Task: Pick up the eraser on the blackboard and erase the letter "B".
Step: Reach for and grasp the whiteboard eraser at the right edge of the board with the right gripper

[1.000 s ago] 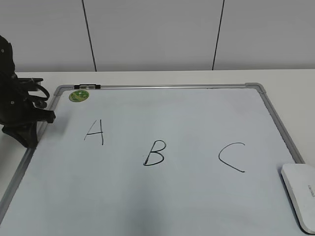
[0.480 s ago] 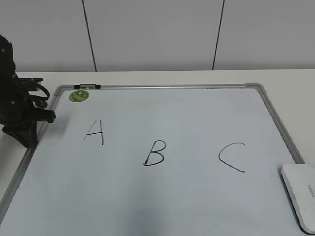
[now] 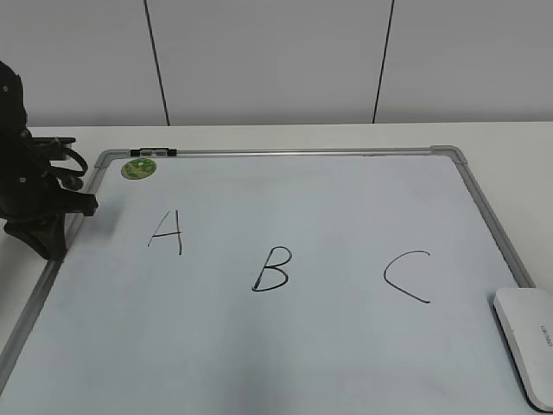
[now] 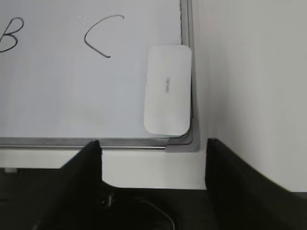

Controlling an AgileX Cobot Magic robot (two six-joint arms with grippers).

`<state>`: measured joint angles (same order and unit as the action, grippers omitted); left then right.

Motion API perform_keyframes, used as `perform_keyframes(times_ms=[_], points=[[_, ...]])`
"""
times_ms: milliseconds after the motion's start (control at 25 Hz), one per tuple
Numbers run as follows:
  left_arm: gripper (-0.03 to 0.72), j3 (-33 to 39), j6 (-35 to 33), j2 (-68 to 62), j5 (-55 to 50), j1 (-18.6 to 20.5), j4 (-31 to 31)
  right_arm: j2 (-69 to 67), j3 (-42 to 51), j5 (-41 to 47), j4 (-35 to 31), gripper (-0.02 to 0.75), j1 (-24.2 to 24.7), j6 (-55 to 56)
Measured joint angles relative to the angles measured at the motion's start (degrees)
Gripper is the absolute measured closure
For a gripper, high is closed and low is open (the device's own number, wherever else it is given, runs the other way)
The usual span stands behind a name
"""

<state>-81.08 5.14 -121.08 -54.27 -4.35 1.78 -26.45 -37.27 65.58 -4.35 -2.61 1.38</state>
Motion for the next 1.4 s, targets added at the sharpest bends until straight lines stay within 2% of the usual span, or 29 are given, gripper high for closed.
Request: perform_keyframes(times_ms=[320,760,840,1040,1400], points=[[0.655,0.00,0.00,0.00,0.00,0.00,0.00,-17.22,-2.17,-1.18,-6.07,0.237,-0.48,-1.38],[0.655,-0.10,0.00,0.00,-0.11,0.00,0.00,-35.07,-3.28,-2.37,-4.74,0.234,-0.48,-2.58],[0.655,-0.10,0.00,0.00,-0.11,0.00,0.00,-37.94,-3.80,-3.18,-4.16,0.208,-0.48,-2.48],[0.655,-0.10,0.00,0.00,-0.21,0.00,0.00,-45.09,-4.58,-6.54,-4.06,0.078,-0.48,-2.27],[0.655,-0.10,0.00,0.00,-0.21,0.00,0.00,-55.67,-7.51,-13.09,-0.34,0.067,-0.48,2.64]])
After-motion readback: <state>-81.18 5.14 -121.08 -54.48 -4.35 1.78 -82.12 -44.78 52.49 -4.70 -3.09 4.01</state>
